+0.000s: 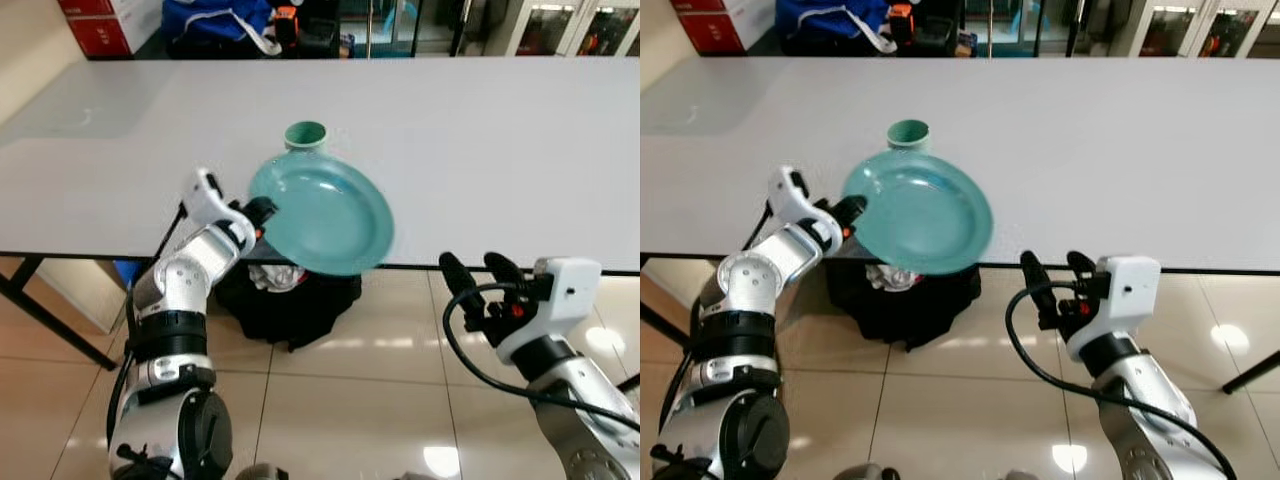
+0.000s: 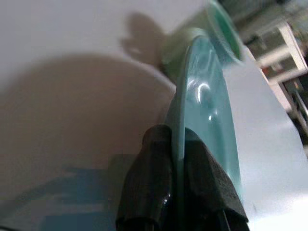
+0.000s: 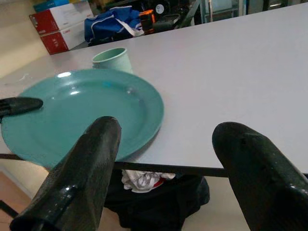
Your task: Setting the table
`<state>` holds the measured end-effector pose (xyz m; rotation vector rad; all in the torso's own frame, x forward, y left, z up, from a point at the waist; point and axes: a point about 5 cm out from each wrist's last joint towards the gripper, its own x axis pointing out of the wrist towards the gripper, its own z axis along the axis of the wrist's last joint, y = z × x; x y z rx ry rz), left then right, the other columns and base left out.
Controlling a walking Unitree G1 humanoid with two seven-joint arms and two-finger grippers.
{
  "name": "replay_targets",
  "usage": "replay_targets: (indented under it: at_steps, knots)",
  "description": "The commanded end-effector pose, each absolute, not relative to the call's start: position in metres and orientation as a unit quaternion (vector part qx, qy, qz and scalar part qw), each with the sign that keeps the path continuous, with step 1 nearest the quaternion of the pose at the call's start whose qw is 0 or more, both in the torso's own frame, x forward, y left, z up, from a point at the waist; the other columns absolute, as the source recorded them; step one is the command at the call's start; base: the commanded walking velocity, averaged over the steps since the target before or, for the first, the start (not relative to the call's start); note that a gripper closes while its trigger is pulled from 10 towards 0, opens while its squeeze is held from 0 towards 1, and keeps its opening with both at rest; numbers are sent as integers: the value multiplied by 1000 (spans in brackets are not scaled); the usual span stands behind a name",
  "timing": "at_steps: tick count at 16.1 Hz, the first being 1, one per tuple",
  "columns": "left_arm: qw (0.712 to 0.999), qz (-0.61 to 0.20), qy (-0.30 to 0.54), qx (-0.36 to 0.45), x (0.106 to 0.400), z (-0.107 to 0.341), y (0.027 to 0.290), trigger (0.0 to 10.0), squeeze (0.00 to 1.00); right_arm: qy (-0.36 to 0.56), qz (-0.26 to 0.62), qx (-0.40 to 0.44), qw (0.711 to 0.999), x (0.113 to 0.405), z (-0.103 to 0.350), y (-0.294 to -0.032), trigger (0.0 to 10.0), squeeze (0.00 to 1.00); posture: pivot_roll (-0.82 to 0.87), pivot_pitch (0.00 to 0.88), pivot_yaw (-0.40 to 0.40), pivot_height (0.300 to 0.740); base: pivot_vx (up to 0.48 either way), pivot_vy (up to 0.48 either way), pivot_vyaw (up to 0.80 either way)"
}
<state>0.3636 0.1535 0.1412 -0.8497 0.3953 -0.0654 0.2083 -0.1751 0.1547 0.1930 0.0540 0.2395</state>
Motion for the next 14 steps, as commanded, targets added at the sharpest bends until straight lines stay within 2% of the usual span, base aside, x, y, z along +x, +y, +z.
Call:
replay_targets:
  at_steps: [1,2,5,11,14]
  knots:
    - [887,-15,178,-425,369,149,157,10000,0,21,137,98,986,208,160,-171,10000,0,-92,83,78,740,0,0,0]
    - [879,21,198,-433,370,143,161,10000,0,22,144,92,985,208,161,-170,10000,0,-92,83,78,740,0,0,0]
    - [863,46,209,-457,376,140,160,10000,0,24,153,84,984,209,163,-170,10000,0,-96,87,71,740,0,0,0]
    - [844,33,208,-493,391,140,144,10000,0,30,151,73,985,206,164,-172,10000,0,-126,114,80,740,0,0,0]
    - [850,18,224,-476,388,133,139,10000,0,30,155,80,984,203,164,-170,10000,0,-127,116,84,740,0,0,0]
